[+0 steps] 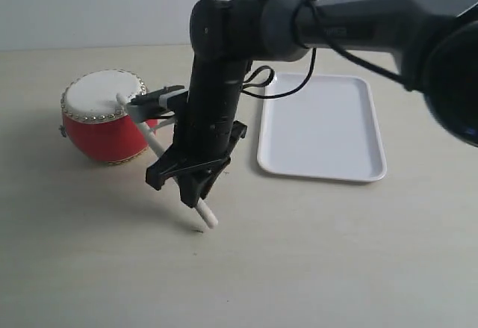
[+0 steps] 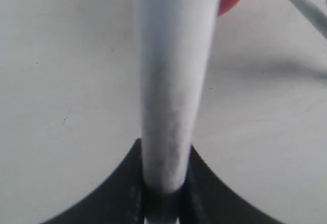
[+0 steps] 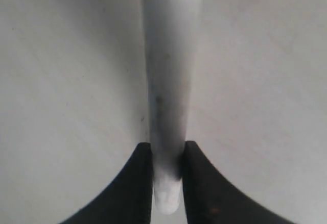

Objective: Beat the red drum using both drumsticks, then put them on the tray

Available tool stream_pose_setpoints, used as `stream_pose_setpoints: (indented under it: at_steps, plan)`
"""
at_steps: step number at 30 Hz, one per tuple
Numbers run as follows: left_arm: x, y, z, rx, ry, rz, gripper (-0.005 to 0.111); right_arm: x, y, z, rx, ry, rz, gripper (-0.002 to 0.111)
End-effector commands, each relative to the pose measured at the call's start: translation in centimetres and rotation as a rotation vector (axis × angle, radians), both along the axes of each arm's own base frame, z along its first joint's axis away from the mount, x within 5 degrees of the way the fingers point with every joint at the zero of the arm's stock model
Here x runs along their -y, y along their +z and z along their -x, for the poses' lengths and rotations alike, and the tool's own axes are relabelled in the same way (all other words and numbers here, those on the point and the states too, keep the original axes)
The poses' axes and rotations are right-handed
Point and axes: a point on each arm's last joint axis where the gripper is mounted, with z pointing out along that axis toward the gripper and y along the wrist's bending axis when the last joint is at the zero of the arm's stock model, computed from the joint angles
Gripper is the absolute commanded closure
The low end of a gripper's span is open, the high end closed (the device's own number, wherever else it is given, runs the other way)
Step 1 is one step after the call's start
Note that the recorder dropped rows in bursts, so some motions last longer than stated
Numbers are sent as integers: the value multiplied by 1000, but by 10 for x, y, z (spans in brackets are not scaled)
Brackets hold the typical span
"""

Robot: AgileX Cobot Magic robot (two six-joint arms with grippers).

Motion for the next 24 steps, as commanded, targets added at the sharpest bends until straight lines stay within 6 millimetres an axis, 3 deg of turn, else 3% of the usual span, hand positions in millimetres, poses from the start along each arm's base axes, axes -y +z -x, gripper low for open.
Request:
stream_pose_setpoints:
  at_steps: [1,4,7,8,10,12,14,16,17,23,24]
  plan:
    - [5,-10,-10,-11,-13,-9,107,-12,51,-11,84,-22,-107,108]
    - [13,-46,-29,-120,-18,-51,107,-6,111,-3,184,-24,-194,108]
    - [25,-115,-54,-352,-17,-132,107,13,179,14,323,-23,-267,108]
    - [26,-129,-57,-410,-15,-156,107,19,195,19,357,-24,-288,108]
    - [26,-160,-60,-570,-4,-226,107,28,217,27,407,-30,-307,108]
    - [27,-168,-62,-627,4,-254,107,30,219,28,414,-33,-308,108]
    - [27,-163,-64,-608,4,-246,107,27,205,24,386,-29,-282,108]
    - [28,-140,-65,-529,4,-214,107,19,163,15,310,-10,-200,108]
    - [27,-115,-63,-444,4,-181,107,15,127,10,242,0,-135,108]
    - [18,-30,-42,-158,1,-64,107,0,13,-7,56,9,34,108]
    - [16,-17,-36,-113,1,-45,107,-1,2,-9,45,12,52,108]
